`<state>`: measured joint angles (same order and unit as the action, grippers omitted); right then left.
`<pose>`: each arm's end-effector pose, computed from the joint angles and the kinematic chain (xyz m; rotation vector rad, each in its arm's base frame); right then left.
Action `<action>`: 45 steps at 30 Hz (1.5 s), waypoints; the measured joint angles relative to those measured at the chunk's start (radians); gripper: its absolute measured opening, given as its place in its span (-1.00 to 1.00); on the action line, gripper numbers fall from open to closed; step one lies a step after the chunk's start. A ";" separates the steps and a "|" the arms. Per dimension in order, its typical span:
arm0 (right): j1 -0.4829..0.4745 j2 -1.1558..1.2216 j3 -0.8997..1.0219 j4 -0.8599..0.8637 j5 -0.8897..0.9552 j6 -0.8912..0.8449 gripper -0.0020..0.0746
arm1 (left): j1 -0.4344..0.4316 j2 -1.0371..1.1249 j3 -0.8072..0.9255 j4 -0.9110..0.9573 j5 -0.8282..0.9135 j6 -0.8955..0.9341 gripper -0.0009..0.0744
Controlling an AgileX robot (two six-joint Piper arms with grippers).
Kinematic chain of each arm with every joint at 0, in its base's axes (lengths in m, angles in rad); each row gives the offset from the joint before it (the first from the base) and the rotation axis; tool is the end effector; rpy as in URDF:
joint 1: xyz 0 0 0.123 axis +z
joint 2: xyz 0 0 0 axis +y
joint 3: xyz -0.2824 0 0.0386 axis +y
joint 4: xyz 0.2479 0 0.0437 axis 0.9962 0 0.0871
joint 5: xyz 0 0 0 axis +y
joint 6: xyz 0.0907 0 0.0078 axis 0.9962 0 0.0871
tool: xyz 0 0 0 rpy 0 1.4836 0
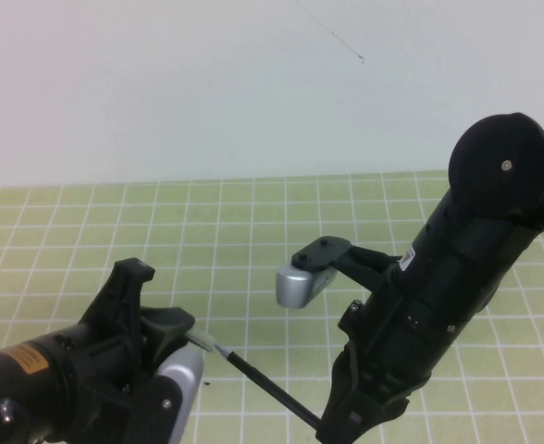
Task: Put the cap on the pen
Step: Put the cap on the pen
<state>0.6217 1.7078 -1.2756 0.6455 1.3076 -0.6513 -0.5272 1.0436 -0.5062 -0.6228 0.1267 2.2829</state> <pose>0.2282 0.2286 0.2593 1.4970 -2.5166 -0.9322 0.1727 -0.1084 0.2493 1.9589 0.9576 0.5866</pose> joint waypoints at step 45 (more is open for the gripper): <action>0.000 0.002 0.000 0.028 -0.003 -0.187 -0.96 | -0.059 0.000 0.000 -0.326 0.171 0.358 -0.76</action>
<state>0.6217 1.7098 -1.2756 0.6735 1.3048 -0.8378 -0.5859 1.0432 -0.5062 -0.9490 0.2981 2.6406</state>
